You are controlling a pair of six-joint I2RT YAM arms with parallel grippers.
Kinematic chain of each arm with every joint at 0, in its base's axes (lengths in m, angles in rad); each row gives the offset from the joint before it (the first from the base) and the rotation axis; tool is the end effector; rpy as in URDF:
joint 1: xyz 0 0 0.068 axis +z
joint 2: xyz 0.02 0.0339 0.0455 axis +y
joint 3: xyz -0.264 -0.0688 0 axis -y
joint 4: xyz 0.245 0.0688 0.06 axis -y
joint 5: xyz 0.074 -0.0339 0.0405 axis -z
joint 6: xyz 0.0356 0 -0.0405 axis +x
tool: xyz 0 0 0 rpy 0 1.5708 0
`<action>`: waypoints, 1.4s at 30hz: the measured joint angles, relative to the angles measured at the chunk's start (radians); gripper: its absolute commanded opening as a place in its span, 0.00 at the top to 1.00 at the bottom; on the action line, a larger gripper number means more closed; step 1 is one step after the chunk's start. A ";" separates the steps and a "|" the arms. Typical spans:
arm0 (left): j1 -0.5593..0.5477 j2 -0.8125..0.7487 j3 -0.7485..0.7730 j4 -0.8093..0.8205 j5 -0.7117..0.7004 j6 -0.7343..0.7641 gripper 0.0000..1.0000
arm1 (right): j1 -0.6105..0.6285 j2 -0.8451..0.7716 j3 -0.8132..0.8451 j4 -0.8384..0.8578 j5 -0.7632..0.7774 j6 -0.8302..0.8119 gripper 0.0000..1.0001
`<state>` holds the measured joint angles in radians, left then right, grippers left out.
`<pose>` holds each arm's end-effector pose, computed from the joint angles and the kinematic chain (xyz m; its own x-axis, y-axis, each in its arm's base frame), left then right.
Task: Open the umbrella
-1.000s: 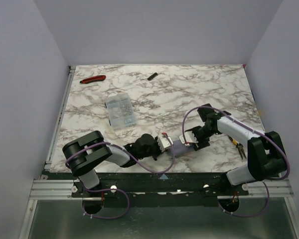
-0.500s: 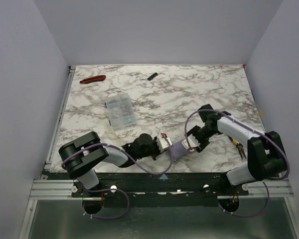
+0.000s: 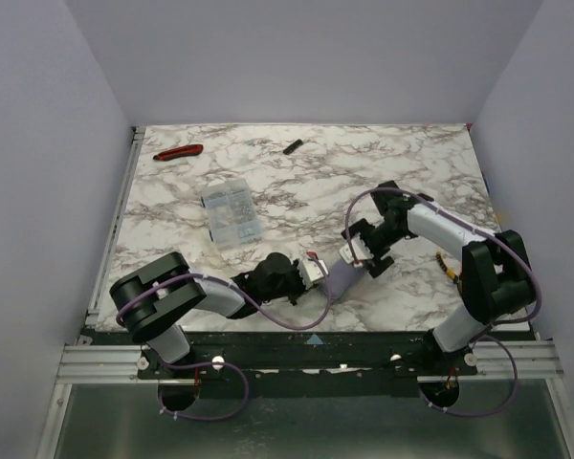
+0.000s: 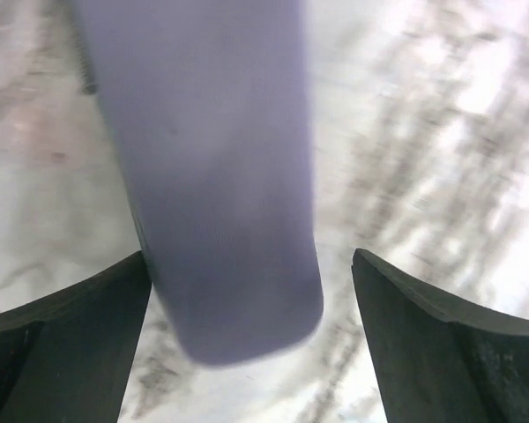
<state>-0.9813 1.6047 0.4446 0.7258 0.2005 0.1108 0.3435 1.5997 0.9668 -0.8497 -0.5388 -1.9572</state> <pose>0.1501 -0.2371 0.1309 -0.1313 0.3913 -0.9109 0.9353 0.3535 0.0170 0.2480 0.1081 0.1767 0.6606 -0.6081 -0.4402 -0.7438 -0.6096 -0.2742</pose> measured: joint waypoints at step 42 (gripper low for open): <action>-0.121 0.189 0.221 -0.069 -0.055 -0.154 1.00 | -0.146 0.233 0.212 0.018 -0.102 1.901 0.63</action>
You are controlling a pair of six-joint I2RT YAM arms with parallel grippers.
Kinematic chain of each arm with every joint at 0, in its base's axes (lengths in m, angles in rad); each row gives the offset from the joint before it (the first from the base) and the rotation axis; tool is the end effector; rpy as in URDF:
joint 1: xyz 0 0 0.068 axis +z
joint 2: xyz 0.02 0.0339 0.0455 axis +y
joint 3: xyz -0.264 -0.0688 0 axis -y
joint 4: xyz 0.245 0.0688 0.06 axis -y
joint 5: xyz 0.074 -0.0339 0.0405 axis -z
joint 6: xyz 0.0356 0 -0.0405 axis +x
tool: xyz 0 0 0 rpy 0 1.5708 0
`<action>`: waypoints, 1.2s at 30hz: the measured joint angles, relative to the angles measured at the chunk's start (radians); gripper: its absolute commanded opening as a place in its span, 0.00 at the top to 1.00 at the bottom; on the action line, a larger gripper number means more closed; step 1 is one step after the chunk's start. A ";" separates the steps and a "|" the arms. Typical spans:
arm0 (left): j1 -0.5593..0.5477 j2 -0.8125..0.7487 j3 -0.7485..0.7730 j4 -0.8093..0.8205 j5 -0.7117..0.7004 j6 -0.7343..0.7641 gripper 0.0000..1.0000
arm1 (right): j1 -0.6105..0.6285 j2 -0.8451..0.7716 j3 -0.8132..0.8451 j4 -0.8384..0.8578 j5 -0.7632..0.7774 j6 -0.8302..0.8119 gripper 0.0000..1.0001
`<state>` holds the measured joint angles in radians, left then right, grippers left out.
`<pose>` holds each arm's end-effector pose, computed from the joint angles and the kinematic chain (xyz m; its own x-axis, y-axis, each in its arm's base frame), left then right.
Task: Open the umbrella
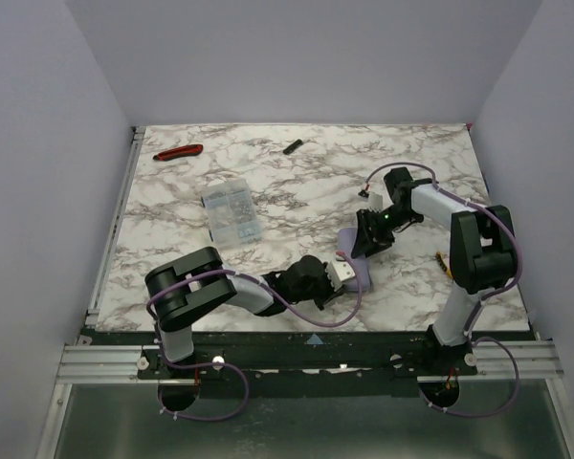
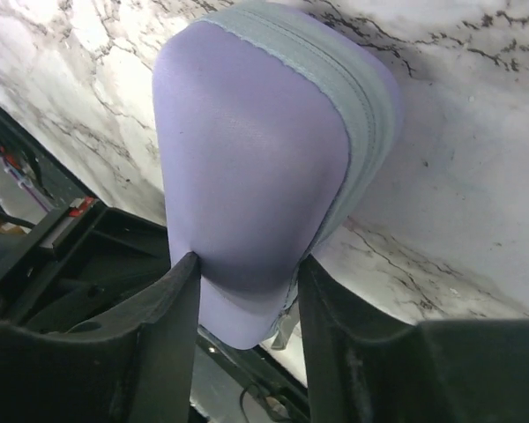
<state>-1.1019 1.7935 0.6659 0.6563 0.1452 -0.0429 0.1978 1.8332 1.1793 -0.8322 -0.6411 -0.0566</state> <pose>0.1467 -0.3011 0.1258 -0.2453 0.3904 -0.8873 0.9313 0.3492 -0.1038 0.3175 0.0854 0.1649 -0.9637 -0.2394 -0.1182 -0.2620 0.7635 0.5902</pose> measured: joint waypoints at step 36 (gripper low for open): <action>0.243 -0.026 0.075 -0.154 0.008 -0.024 1.00 | 0.058 0.037 -0.020 -0.003 -0.143 -0.285 0.86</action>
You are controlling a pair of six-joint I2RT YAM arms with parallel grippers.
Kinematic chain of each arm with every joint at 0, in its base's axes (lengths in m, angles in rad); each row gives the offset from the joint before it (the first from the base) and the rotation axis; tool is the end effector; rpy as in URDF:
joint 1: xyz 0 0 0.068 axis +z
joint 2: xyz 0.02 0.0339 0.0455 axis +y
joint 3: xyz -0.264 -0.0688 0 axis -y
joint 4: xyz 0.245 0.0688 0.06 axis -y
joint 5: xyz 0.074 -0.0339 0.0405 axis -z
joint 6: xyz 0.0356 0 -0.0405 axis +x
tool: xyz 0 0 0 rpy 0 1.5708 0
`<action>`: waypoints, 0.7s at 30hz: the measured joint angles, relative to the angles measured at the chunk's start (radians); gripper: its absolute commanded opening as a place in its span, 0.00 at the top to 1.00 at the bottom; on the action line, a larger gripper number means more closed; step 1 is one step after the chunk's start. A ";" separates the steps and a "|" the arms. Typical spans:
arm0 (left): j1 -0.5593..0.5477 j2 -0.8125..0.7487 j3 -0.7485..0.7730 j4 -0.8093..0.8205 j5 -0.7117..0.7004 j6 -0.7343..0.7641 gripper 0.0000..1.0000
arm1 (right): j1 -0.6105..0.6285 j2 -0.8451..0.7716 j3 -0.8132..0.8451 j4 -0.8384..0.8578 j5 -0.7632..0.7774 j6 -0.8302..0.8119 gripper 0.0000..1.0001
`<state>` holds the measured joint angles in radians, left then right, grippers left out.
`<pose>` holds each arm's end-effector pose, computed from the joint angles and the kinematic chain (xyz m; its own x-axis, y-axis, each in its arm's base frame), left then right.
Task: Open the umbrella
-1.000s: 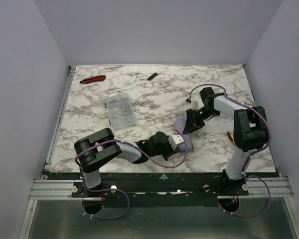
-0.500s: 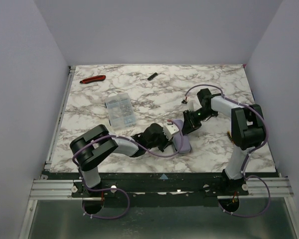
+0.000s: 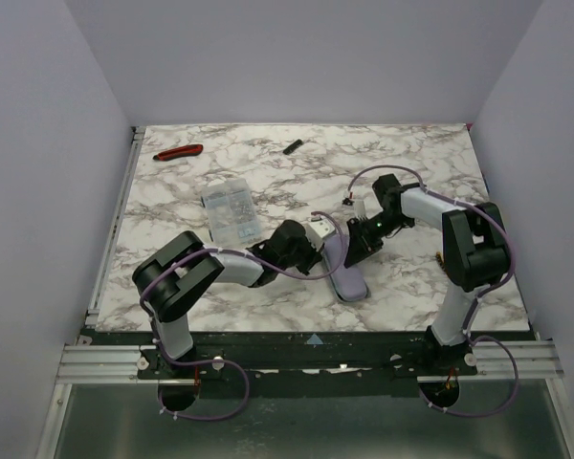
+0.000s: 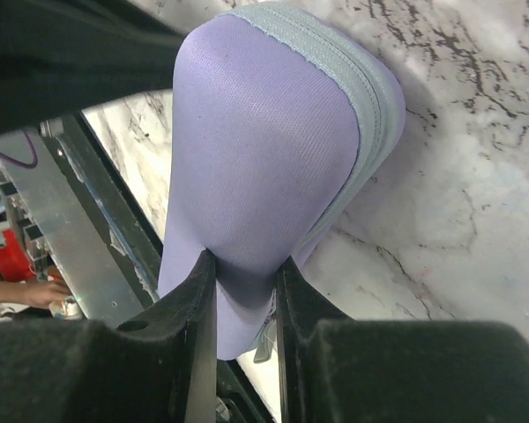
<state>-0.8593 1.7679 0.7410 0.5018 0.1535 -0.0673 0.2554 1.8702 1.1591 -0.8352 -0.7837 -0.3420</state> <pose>0.2207 -0.2643 0.1391 -0.3827 0.3422 -0.8582 0.8110 0.5694 -0.1347 0.3082 0.1064 0.1521 -0.8456 -0.4663 -0.2597 -0.5087 0.5568 0.6566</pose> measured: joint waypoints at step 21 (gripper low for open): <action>0.072 -0.015 -0.031 -0.003 0.061 -0.079 1.00 | 0.066 -0.005 0.149 -0.028 0.212 -0.148 0.44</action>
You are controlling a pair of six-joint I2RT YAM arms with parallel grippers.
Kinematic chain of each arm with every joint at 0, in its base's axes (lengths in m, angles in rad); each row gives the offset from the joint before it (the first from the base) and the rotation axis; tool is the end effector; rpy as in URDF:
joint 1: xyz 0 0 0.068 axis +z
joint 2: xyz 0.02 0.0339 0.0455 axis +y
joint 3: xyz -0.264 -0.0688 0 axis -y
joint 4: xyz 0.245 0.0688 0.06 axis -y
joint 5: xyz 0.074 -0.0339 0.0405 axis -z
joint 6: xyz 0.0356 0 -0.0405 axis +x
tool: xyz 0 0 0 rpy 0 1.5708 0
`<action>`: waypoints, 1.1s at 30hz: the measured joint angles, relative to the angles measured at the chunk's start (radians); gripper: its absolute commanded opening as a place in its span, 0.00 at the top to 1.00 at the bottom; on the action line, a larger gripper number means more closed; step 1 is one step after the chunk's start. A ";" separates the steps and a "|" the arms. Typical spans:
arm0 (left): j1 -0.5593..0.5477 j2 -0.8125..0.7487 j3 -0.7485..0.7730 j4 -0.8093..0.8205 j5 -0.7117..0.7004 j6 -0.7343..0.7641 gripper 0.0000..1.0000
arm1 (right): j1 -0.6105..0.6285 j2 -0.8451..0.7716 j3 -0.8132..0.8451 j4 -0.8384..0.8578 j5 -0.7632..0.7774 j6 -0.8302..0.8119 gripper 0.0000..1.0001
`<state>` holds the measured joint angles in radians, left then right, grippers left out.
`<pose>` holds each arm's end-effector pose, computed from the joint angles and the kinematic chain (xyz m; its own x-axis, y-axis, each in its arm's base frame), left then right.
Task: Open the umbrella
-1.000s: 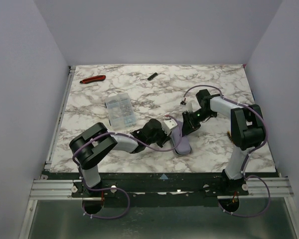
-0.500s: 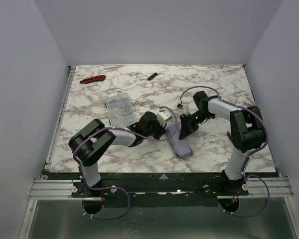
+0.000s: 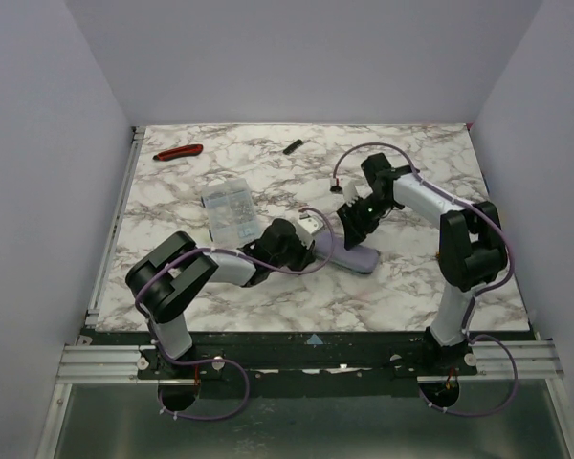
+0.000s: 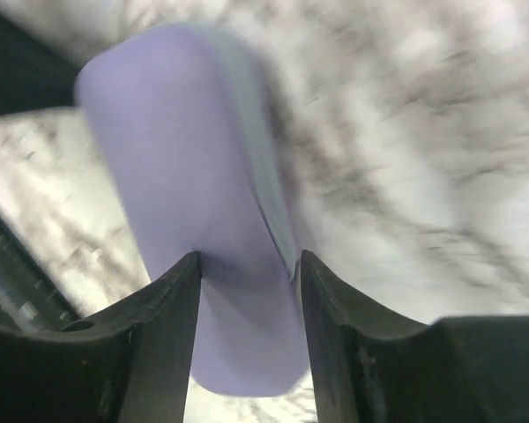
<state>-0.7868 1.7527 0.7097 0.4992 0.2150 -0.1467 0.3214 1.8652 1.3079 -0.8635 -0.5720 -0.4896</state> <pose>0.2319 -0.2433 0.1354 -0.4814 0.2805 -0.8304 0.7585 0.6081 -0.2343 0.3277 0.1294 0.1847 -0.6669 -0.6388 -0.3836 -0.7433 0.5346 0.4021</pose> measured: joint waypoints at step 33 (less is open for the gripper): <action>-0.060 -0.018 -0.030 0.007 0.001 -0.041 1.00 | -0.009 -0.251 -0.247 0.279 -0.104 -0.694 0.14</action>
<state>-0.8467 1.7348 0.6796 0.5064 0.2161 -0.1875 0.3126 1.6138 1.0607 -0.5842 -0.6758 -1.1839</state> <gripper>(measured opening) 0.009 0.890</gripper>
